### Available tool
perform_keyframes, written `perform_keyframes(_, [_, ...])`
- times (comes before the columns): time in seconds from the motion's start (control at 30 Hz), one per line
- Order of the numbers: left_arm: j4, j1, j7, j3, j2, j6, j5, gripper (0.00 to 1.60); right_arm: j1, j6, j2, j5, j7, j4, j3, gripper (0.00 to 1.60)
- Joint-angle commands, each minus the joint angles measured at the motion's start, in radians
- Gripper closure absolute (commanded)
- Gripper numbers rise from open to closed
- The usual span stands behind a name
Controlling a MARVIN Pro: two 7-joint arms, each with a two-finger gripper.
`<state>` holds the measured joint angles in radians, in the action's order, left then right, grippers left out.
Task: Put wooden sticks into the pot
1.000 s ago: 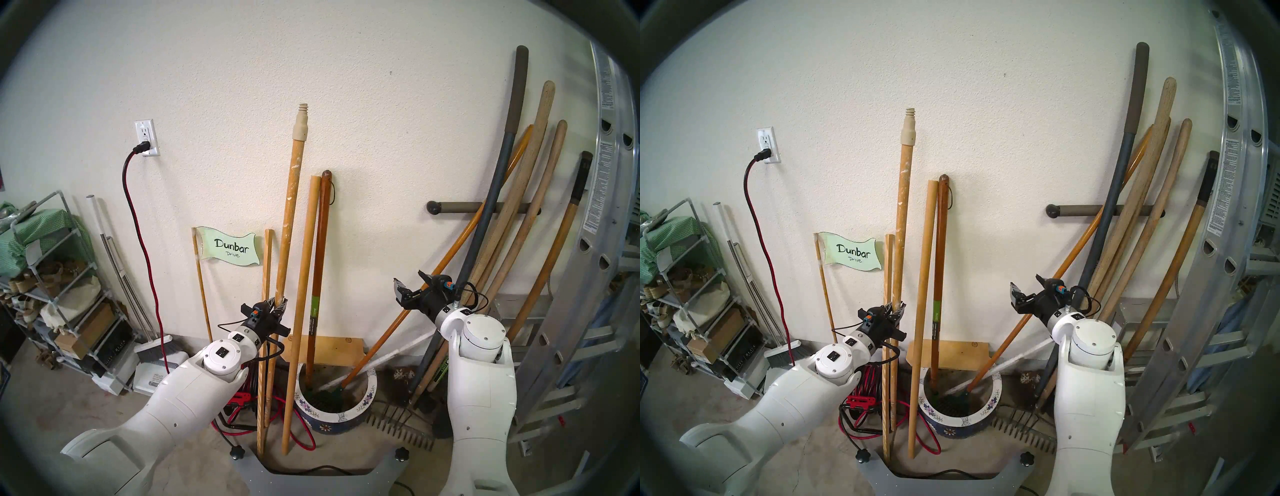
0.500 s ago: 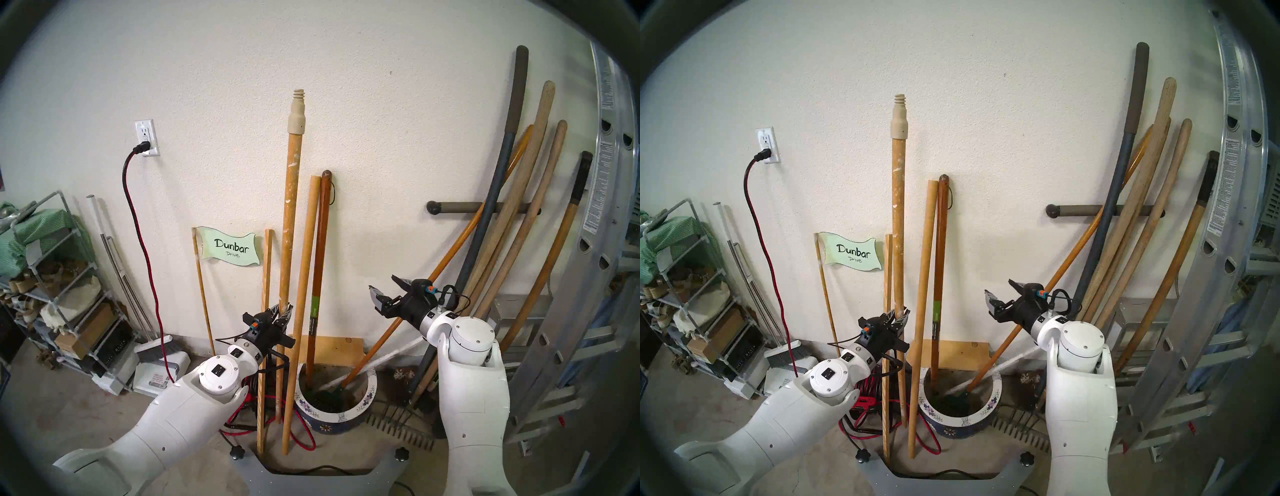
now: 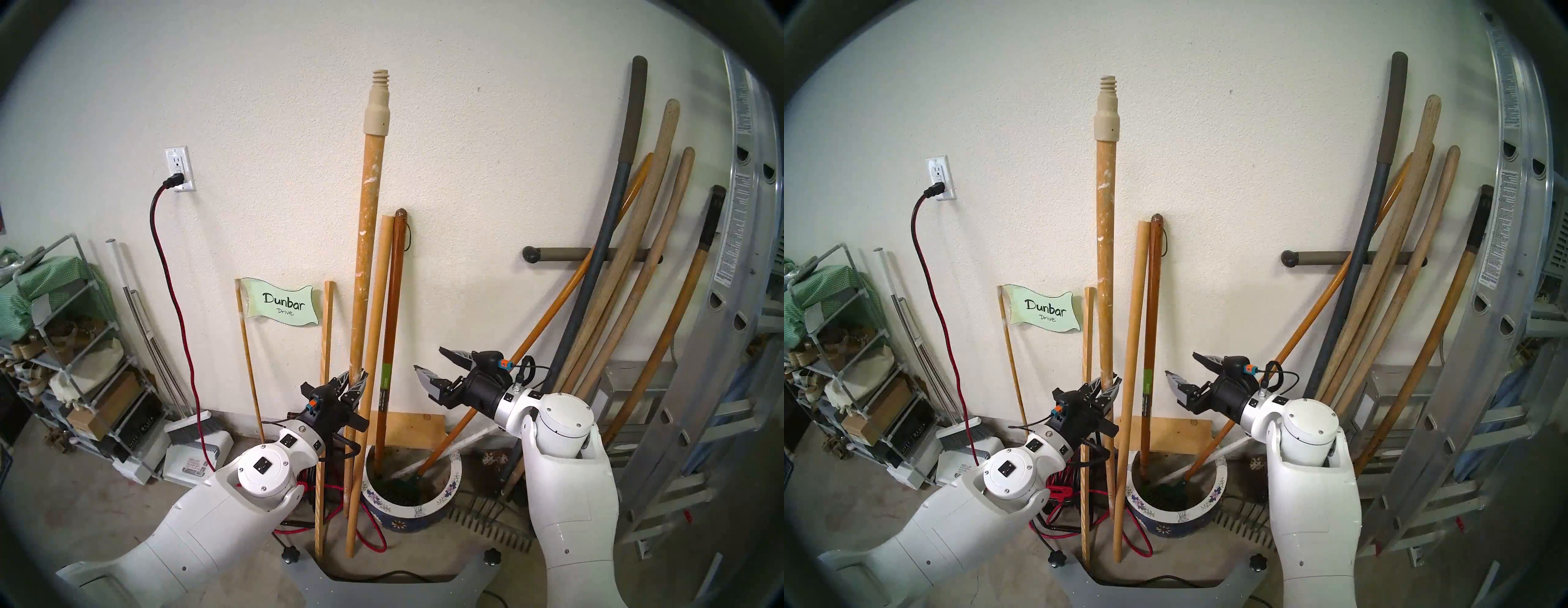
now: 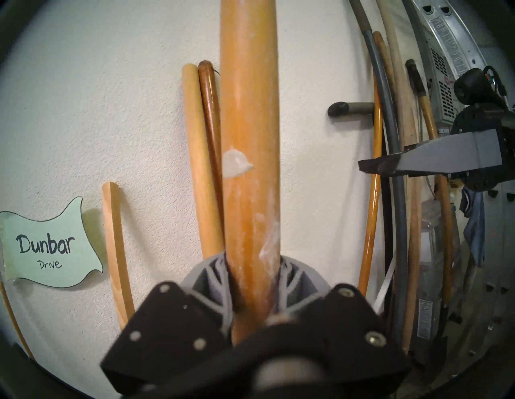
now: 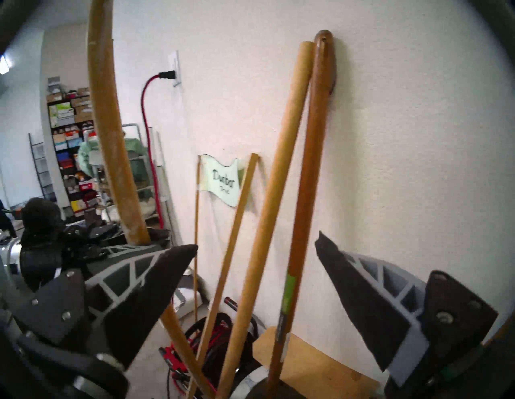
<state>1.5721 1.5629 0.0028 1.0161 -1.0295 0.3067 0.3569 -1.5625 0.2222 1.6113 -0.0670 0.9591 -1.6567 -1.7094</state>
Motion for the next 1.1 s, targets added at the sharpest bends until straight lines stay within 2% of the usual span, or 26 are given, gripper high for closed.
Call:
perform_keyframes(0.0, [0.115,0.063,0.006,-0.002,0.043,-0.034,0.008,1.6,-0.051,0.022,-0.003,0.062,0.067,-0.049,0.048,0.0])
perform_keyframes(0.07, [0.163,0.092,0.018,0.003,0.065,-0.061,0.013,1.6,-0.064,0.033,-0.003,0.081,0.085,-0.061,0.058,0.0])
perform_keyframes(0.1, [0.147,0.089,0.016,0.001,0.061,-0.06,0.015,1.6,-0.068,0.036,-0.005,0.089,0.094,-0.066,0.064,0.0])
perform_keyframes(0.27, [0.231,0.139,0.04,0.012,0.102,-0.121,0.028,1.6,-0.088,0.055,-0.006,0.127,0.126,-0.094,0.095,0.0])
perform_keyframes(0.37, [0.251,0.152,0.045,0.011,0.111,-0.141,0.033,1.6,-0.093,0.064,-0.008,0.146,0.136,-0.105,0.116,0.0])
perform_keyframes(0.4, [0.292,0.171,0.055,0.015,0.127,-0.165,0.036,1.6,-0.096,0.066,-0.006,0.152,0.139,-0.11,0.123,0.0])
perform_keyframes(0.43, [0.274,0.164,0.053,0.012,0.12,-0.16,0.036,1.6,-0.099,0.069,-0.008,0.157,0.139,-0.114,0.131,0.0])
perform_keyframes(0.5, [0.302,0.177,0.061,0.015,0.13,-0.18,0.04,1.6,-0.102,0.073,-0.008,0.163,0.143,-0.119,0.138,0.0])
perform_keyframes(0.6, [0.342,0.197,0.084,0.019,0.146,-0.229,0.046,1.6,-0.117,0.085,-0.008,0.184,0.147,-0.144,0.156,0.0])
perform_keyframes(0.63, [0.342,0.197,0.084,0.019,0.146,-0.229,0.046,1.6,-0.117,0.085,-0.008,0.184,0.147,-0.144,0.156,0.0])
perform_keyframes(0.73, [0.41,0.226,0.117,0.027,0.17,-0.308,0.058,1.6,-0.133,0.103,-0.008,0.198,0.142,-0.16,0.161,0.0])
perform_keyframes(0.8, [0.414,0.227,0.12,0.025,0.168,-0.316,0.058,1.6,-0.134,0.103,-0.009,0.199,0.14,-0.159,0.163,0.0])
perform_keyframes(0.83, [0.439,0.236,0.133,0.026,0.172,-0.348,0.063,1.6,-0.136,0.105,-0.009,0.202,0.133,-0.16,0.168,0.0])
perform_keyframes(1.07, [0.526,0.259,0.183,0.024,0.182,-0.462,0.075,1.6,-0.116,0.085,-0.018,0.219,0.079,-0.138,0.239,0.0])
